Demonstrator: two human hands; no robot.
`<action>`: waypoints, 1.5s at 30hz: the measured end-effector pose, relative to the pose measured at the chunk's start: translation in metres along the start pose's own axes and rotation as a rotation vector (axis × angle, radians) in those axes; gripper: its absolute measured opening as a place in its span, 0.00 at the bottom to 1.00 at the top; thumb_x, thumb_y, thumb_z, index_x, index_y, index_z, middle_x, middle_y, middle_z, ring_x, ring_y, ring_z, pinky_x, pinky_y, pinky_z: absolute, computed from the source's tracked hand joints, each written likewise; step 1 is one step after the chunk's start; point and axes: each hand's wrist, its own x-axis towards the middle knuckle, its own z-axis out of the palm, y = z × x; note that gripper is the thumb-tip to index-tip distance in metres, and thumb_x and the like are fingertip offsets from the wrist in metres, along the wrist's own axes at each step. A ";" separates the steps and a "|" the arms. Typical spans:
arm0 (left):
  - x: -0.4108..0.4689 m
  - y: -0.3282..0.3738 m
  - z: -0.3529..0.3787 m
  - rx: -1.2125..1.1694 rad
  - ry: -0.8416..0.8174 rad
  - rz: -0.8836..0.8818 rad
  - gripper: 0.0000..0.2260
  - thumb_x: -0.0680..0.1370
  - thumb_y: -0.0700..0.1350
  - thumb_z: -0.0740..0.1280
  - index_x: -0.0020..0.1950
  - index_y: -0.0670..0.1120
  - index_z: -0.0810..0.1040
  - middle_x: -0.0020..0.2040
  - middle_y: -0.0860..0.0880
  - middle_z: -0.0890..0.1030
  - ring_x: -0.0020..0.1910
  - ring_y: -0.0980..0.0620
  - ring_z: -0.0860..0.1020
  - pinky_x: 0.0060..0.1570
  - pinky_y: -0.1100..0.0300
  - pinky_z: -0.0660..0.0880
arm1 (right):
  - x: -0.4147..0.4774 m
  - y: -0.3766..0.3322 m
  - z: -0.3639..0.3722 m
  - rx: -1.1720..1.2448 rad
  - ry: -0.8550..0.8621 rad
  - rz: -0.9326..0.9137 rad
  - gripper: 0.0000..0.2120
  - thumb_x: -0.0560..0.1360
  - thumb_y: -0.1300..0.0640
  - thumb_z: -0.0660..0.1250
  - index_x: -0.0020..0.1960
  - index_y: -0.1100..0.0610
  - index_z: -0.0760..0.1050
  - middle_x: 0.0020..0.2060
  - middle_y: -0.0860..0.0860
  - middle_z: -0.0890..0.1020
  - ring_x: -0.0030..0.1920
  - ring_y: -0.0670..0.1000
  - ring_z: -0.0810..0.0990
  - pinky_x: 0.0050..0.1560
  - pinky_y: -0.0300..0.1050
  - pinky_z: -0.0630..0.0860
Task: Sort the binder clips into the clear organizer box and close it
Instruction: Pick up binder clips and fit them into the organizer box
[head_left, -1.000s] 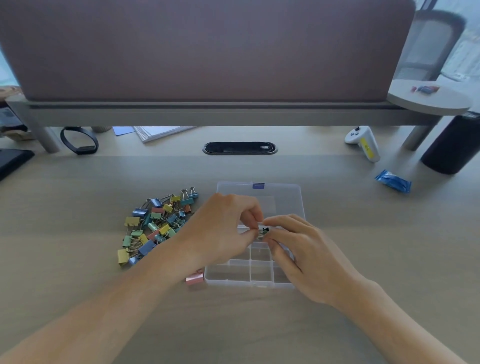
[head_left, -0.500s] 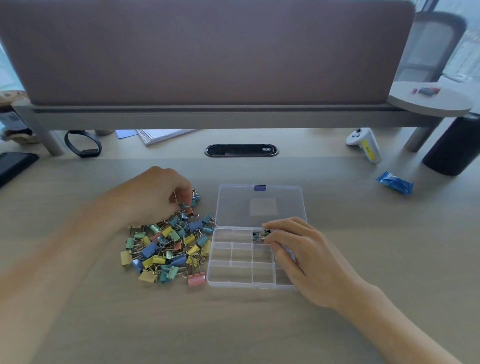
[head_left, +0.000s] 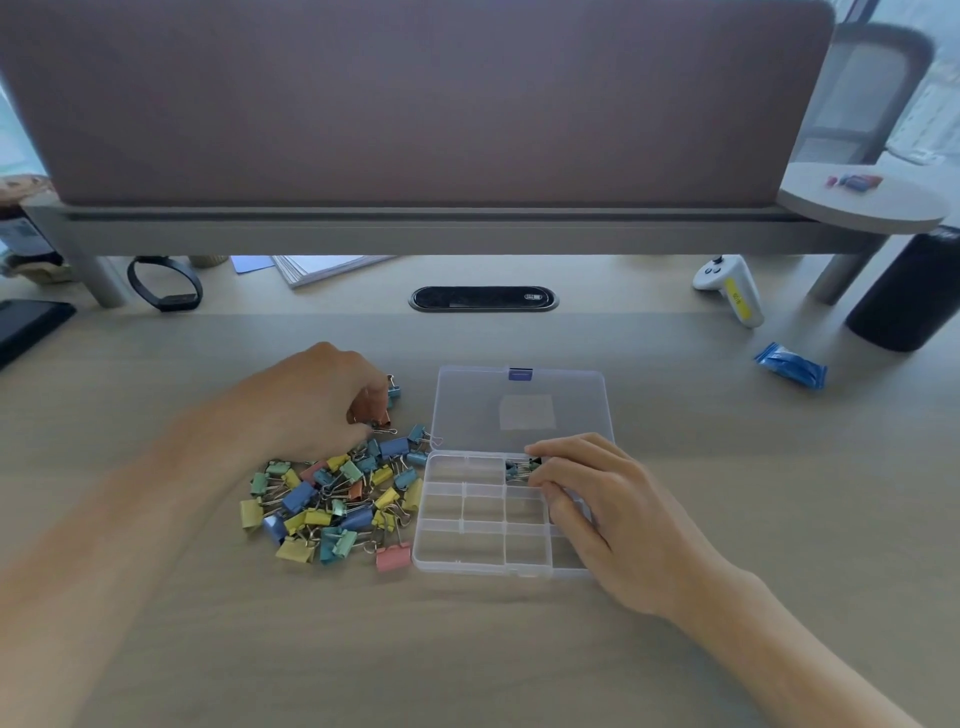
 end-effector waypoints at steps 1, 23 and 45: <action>0.000 0.000 0.000 0.000 0.004 0.003 0.07 0.75 0.47 0.72 0.49 0.57 0.81 0.45 0.58 0.81 0.43 0.59 0.78 0.42 0.64 0.75 | 0.000 0.000 0.000 0.000 0.000 -0.001 0.15 0.84 0.52 0.57 0.57 0.51 0.83 0.63 0.42 0.81 0.64 0.44 0.76 0.63 0.41 0.75; -0.018 0.085 0.003 -0.498 0.153 0.307 0.03 0.76 0.46 0.76 0.46 0.54 0.86 0.39 0.61 0.84 0.42 0.62 0.82 0.43 0.70 0.76 | 0.001 -0.001 -0.001 0.015 -0.002 -0.008 0.15 0.84 0.53 0.58 0.58 0.52 0.83 0.61 0.42 0.81 0.63 0.45 0.77 0.60 0.46 0.77; -0.010 0.103 0.021 -0.186 0.122 0.360 0.05 0.81 0.49 0.69 0.52 0.54 0.85 0.46 0.57 0.82 0.44 0.59 0.77 0.42 0.69 0.68 | -0.003 0.001 -0.002 -0.039 0.004 -0.055 0.15 0.82 0.57 0.61 0.62 0.51 0.84 0.67 0.46 0.79 0.70 0.49 0.73 0.64 0.47 0.76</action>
